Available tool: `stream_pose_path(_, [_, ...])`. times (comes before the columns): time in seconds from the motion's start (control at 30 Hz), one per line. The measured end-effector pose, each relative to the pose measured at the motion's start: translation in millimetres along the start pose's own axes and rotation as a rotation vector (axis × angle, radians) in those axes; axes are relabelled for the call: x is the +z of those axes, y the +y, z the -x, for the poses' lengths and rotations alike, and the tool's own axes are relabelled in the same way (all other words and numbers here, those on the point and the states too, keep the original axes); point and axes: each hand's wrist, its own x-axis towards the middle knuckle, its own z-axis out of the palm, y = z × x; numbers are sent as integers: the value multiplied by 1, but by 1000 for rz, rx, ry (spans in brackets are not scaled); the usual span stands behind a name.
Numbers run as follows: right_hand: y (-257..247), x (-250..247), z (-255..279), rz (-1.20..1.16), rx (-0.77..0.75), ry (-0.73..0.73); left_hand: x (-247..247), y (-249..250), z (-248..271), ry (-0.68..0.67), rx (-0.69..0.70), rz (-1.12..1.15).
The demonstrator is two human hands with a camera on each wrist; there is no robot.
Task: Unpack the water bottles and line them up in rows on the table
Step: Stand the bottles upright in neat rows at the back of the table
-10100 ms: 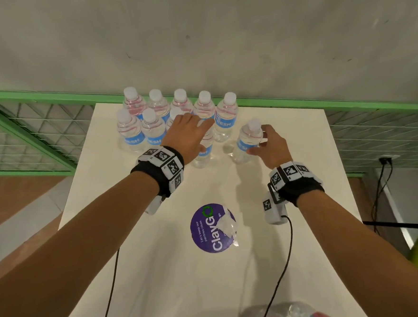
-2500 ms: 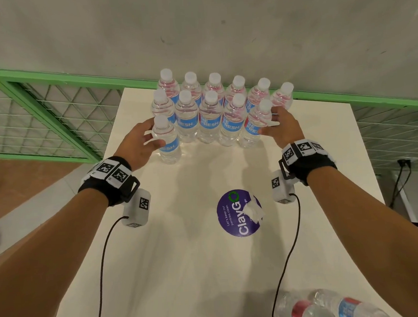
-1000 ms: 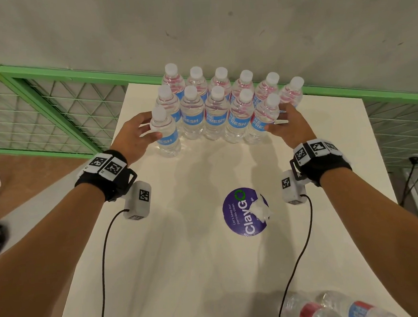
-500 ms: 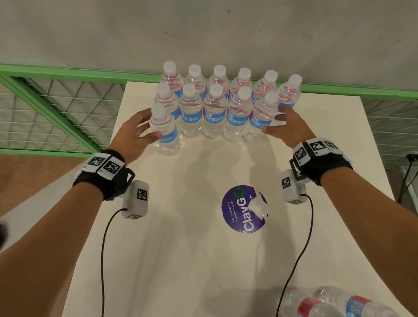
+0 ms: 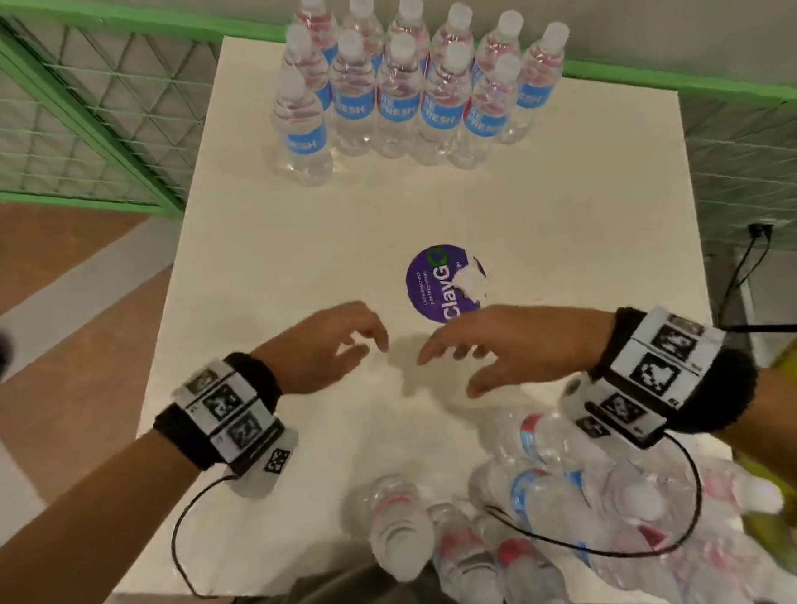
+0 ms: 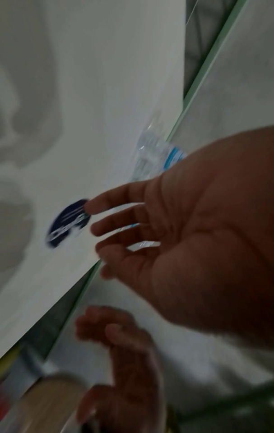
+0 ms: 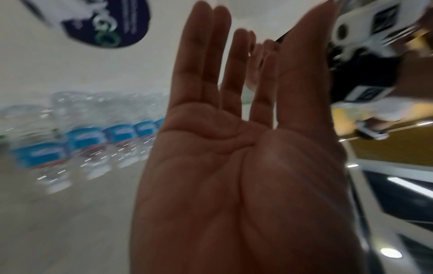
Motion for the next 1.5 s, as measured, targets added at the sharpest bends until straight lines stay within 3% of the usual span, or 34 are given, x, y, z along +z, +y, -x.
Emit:
stream_pose_path(0.07, [-16, 33, 8, 126, -65, -177, 32, 16, 29, -277, 72, 4])
stream_pose_path(0.17, [-32, 68, 14, 267, -122, -358, 65, 42, 61, -555, 22, -17])
stream_pose_path(0.27, [-42, 91, 17, 223, -179, -485, 82, 55, 73, -665, 17, -86])
stream_pose_path(0.37, [-46, 108, 19, 246, -216, -585, 84, 60, 75, -677, -70, 5])
stream_pose_path(0.5, [-47, 123, 22, 546, -258, -511, 82, 59, 73, -626, -137, 53])
stream_pose_path(0.63, [-48, 112, 23, 387, -297, -423, 73, 48, 63, -542, -163, 45])
stream_pose_path(0.87, [-29, 19, -2, 209, -12, -100, 20, 18, 25, -65, -296, 199])
stream_pose_path(1.07, [-3, -64, -35, 115, 136, 288, -46, -5, -32, 274, -318, 223])
stream_pose_path(1.27, [19, -113, -64, 15, 230, 488, -90, -27, -69, 379, -326, 260])
stream_pose_path(1.4, [29, -120, -68, -34, 158, 481, -97, -36, -73, 338, -269, 168])
stream_pose_path(1.5, [37, -112, -78, -91, 211, 534, -92, -42, -72, 430, -317, 71])
